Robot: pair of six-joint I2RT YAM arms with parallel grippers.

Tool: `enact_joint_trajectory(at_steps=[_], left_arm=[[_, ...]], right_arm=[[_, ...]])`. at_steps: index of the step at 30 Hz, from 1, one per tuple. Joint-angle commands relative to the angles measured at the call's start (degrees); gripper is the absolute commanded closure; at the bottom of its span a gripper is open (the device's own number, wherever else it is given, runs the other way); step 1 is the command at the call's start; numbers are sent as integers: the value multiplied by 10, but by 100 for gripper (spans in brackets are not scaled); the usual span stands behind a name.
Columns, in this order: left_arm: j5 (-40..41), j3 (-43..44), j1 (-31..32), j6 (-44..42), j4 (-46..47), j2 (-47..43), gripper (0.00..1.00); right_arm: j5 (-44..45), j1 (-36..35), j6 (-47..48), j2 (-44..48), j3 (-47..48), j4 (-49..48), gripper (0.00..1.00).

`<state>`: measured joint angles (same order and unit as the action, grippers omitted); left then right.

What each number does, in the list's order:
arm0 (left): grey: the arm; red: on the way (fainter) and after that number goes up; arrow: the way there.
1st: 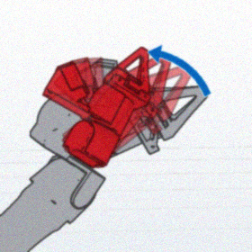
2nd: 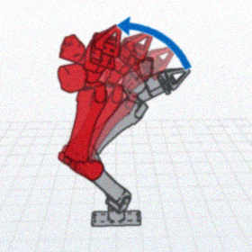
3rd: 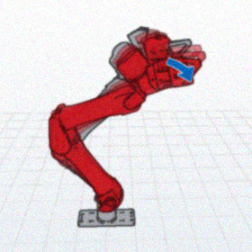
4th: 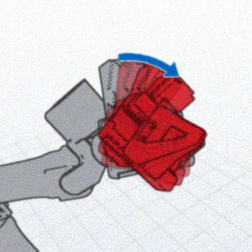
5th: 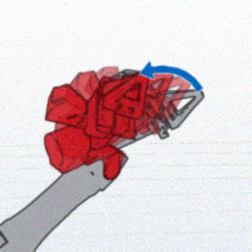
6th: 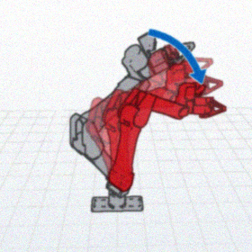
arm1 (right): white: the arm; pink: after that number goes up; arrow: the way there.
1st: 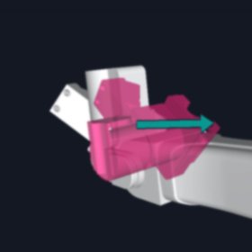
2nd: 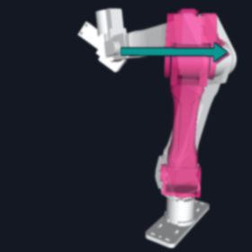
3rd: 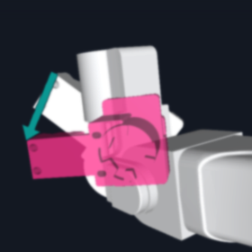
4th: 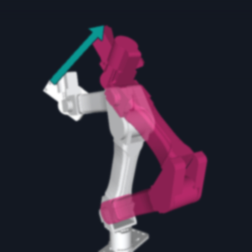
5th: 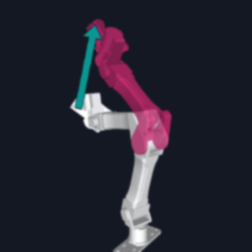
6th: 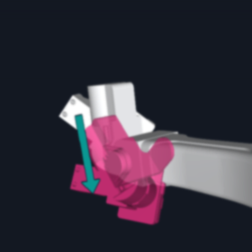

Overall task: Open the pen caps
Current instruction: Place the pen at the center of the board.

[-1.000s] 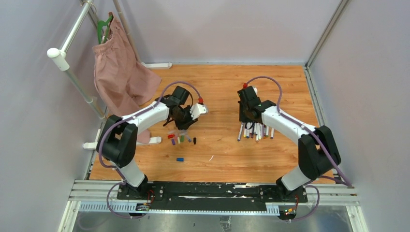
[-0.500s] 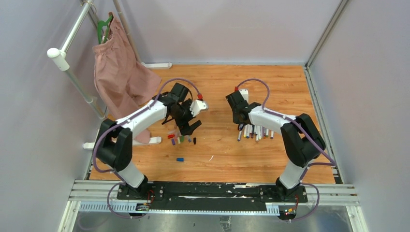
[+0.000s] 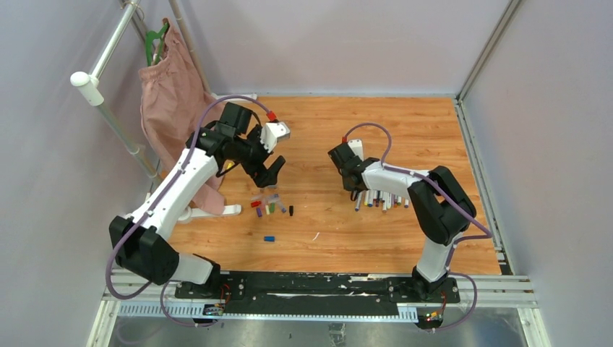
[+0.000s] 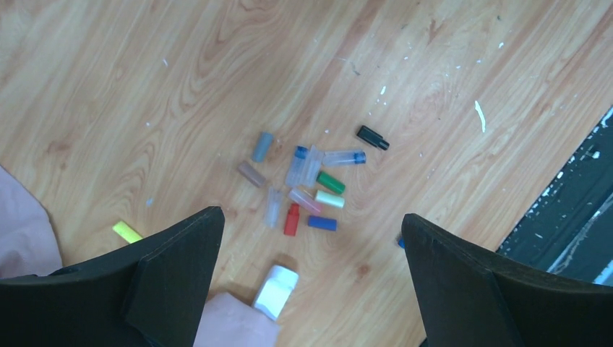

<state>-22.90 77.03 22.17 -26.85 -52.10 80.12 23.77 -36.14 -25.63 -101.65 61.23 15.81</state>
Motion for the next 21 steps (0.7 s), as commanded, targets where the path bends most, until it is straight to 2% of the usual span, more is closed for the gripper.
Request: enact_joint_trajectory(at_steps=[1, 7, 12, 21], left_arm=[[13, 5, -3, 29, -40, -32, 0], [61, -6, -4, 50, -40, -65, 0], [135, -13, -4, 47, -37, -89, 0], [178, -10, -5, 48, -37, -100, 0]], right_arm=[[26, -24, 1, -19, 13, 1, 81], [28, -31, -12, -13, -15, 4, 73], [27, -30, -15, 15, -45, 4, 67], [-2, -30, 9, 86, -62, 5, 72]])
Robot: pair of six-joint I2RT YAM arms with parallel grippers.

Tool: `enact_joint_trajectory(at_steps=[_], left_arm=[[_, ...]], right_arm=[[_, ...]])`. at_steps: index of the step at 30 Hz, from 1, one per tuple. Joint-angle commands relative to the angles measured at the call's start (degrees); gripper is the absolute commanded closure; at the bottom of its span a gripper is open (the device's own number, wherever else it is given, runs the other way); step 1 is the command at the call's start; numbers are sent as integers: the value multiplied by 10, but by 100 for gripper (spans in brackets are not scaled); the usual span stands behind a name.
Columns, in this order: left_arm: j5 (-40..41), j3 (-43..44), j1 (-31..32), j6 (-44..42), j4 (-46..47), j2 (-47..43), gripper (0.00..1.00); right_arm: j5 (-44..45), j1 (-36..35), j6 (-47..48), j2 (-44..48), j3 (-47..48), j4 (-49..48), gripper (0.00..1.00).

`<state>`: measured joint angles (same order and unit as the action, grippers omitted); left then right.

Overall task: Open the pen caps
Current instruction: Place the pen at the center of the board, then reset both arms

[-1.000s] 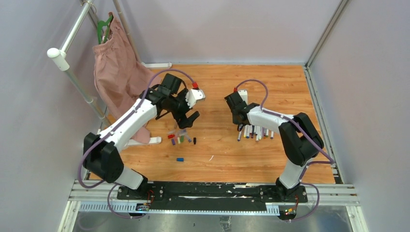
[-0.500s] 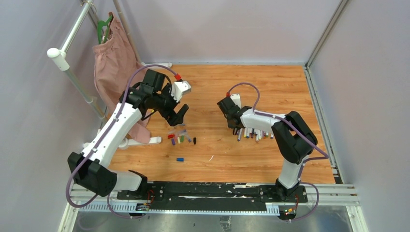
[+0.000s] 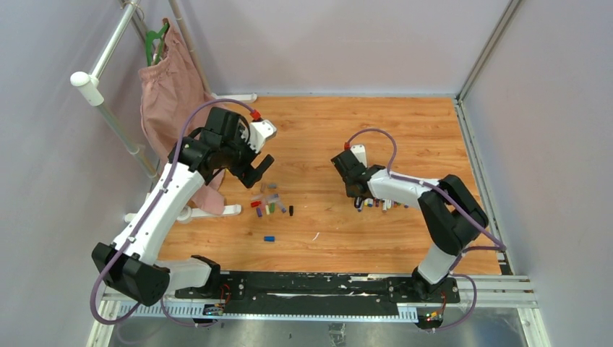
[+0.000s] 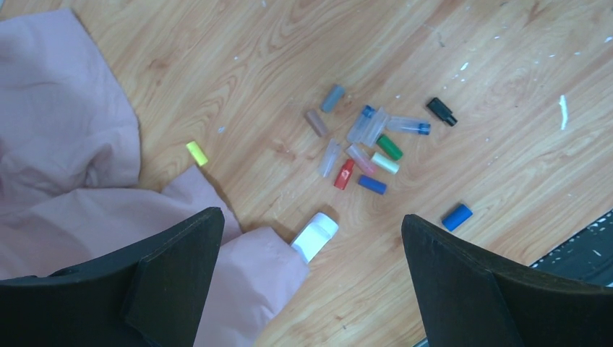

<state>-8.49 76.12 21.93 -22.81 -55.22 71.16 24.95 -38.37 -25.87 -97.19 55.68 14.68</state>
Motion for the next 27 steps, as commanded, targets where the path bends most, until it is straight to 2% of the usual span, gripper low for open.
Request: enact_joint_trajectory(at_steps=[1, 4, 7, 9, 11, 12, 15, 18, 20, 23, 27], left_arm=[[42, 1, -2, 7, -6, -12, 0], [76, 6, -2, 11, 6, -19, 0], [127, -7, -3, 20, 36, -34, 0], [186, -30, -3, 32, 72, -52, 0], [235, -60, -5, 37, 113, -67, 0], [241, -76, -8, 35, 136, -75, 0], [226, -133, -21, 36, 215, -101, 0], [234, -208, -26, 33, 317, -118, 0], [228, -268, -35, 34, 396, -124, 0], [217, -340, -39, 43, 494, -111, 0], [205, -410, -54, 66, 625, -69, 0]], right_arm=[[-21, -8, 20, 55, -7, 17, 71], [-42, -8, 34, 97, -2, 25, 69], [-58, -7, 46, 143, 4, 41, 60], [-56, -6, 54, 183, 4, 53, 46], [-38, 5, 61, 228, -6, 57, 24], [-32, 19, 60, 250, -14, 57, 21], [6, 82, 46, 320, -44, 55, 18], [106, 146, 26, 374, -80, 48, 15], [171, 170, 86, 406, -128, -36, 11], [212, 204, 182, 419, -199, -171, 6], [206, 277, 163, 389, -222, -189, 4]])
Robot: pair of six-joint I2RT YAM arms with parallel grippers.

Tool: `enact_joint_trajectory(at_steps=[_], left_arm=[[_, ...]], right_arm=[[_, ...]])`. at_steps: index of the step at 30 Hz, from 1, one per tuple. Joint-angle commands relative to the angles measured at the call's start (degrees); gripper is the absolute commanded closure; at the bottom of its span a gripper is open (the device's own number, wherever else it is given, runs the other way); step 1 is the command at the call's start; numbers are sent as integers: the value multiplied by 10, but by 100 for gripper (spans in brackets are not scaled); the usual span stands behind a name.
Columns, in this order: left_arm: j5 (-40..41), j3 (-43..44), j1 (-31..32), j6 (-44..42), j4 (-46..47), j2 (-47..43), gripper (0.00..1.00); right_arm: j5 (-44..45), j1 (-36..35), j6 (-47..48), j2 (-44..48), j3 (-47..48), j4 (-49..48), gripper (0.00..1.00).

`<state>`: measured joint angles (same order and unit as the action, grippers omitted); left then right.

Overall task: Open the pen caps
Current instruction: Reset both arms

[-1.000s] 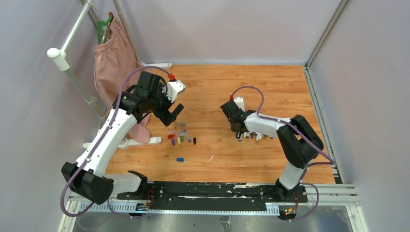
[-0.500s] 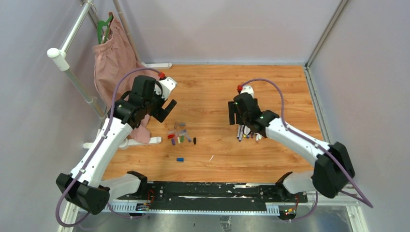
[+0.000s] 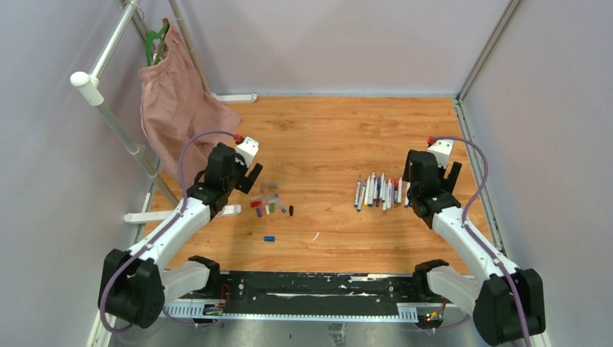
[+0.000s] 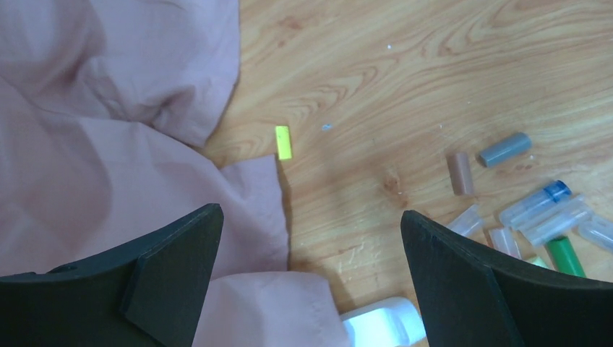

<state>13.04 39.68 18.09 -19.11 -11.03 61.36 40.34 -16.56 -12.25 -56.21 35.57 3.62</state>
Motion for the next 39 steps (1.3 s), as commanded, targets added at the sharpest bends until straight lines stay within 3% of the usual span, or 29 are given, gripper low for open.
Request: enact_joint_trajectory(at_steps=[1, 8, 10, 15, 18, 20, 23, 26, 27, 29, 30, 33, 34, 37, 39], left_arm=[[-17, -56, -19, 39, 208, 45, 0], [-59, -151, -33, 71, 394, 79, 0], [-46, -166, -34, 66, 421, 88, 0], [-11, -247, -36, 49, 591, 112, 0], [-2, -264, -37, 53, 612, 102, 0], [7, -289, -37, 57, 660, 94, 0], [33, -366, -37, 72, 793, 87, 0], [0, -434, -38, 61, 1019, 204, 0], [23, -417, -38, 66, 1018, 223, 0], [43, -397, -45, 80, 925, 187, 0], [34, -376, -51, 85, 875, 162, 0], [28, -325, -75, 109, 807, 170, 0], [23, -307, -86, 124, 790, 183, 0], [-5, -285, -107, 137, 704, 163, 0], [-5, -295, -107, 137, 754, 178, 0]], right_arm=[[45, 72, 19, -28, -28, -87, 4], [-44, 98, 66, -59, -161, -325, 4], [-57, 99, 92, -84, -177, -385, 4], [-74, 101, 116, -121, -208, -490, 8], [-85, 102, 115, -137, -226, -520, 13], [-78, 102, 114, -151, -262, -594, 13], [-138, 100, 151, -150, -295, -665, 5], [-212, 98, 177, -180, -320, -723, 5], [-224, 97, 195, -219, -331, -783, 4], [-194, 79, 223, -302, -342, -926, 3], [-176, 69, 228, -310, -335, -926, 2], [-148, 75, 191, -245, -251, -655, 0], [-175, 101, 170, -239, -221, -598, 0], [-211, 125, 154, -237, -220, -597, 0], [-211, 125, 154, -236, -221, -598, 0]])
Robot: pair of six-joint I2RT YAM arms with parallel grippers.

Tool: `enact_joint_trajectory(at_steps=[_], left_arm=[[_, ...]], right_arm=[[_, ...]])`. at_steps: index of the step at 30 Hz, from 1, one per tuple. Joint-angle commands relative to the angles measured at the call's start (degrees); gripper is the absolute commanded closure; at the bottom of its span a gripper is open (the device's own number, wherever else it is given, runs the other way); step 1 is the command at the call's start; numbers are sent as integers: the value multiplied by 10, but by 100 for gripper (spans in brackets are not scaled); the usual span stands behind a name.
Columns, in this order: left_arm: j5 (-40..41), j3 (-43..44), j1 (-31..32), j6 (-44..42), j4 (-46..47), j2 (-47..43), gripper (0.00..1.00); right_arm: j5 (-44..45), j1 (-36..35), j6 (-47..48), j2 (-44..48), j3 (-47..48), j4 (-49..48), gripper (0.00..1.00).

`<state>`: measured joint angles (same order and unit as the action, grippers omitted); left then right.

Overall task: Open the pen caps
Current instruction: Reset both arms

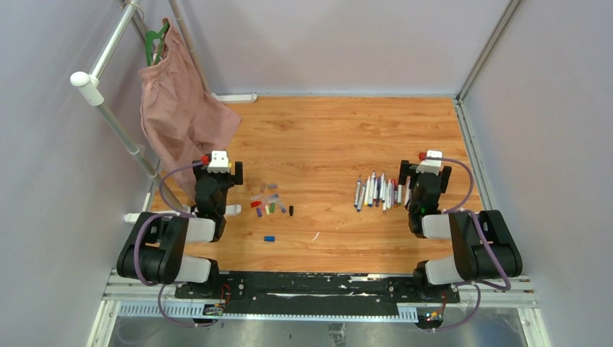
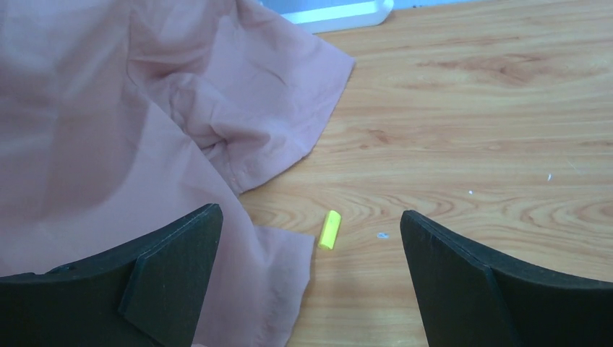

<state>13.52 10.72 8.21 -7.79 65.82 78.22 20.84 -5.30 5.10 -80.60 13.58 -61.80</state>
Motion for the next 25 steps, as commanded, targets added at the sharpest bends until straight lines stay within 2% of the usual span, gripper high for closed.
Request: enact_joint_trajectory(at_steps=[1, 25], left_arm=[[-8, -6, -8, 25, -23, 4, 0], [-9, 2, -15, 34, -38, 3, 0]], right_arm=[[-16, 13, -19, 9, -2, 54, 0], [-16, 13, -19, 11, -4, 52, 0]])
